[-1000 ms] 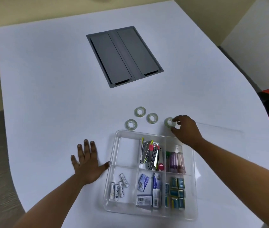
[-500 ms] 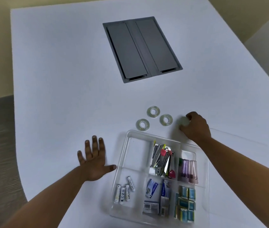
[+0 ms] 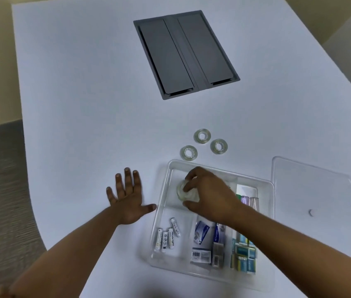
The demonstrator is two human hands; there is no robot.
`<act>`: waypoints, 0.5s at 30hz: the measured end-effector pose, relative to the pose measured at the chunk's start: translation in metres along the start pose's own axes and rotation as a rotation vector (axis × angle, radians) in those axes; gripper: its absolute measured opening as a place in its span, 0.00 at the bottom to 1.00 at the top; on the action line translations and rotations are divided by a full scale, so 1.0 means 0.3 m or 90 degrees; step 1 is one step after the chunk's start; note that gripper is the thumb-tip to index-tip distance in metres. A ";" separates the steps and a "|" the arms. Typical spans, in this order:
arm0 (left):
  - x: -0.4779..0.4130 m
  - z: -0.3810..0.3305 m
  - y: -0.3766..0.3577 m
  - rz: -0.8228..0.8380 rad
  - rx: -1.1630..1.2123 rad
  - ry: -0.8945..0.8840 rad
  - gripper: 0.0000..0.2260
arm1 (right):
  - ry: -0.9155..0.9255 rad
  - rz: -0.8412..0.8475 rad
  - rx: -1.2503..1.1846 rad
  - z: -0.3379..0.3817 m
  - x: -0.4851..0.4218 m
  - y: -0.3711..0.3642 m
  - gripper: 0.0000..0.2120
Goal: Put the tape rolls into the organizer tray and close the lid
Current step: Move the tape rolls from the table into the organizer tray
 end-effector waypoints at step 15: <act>-0.008 0.007 -0.006 -0.009 0.010 -0.010 0.51 | 0.014 0.117 0.211 0.024 0.006 -0.112 0.20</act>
Point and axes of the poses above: each hand's wrist, its own x-axis away from the middle knuckle, its own y-axis out of the back of the hand, z = x × y, the point moved 6 cm from there along -x, towards the middle knuckle, and after that the axes turned 10 degrees about y, right-handed, at the moved point
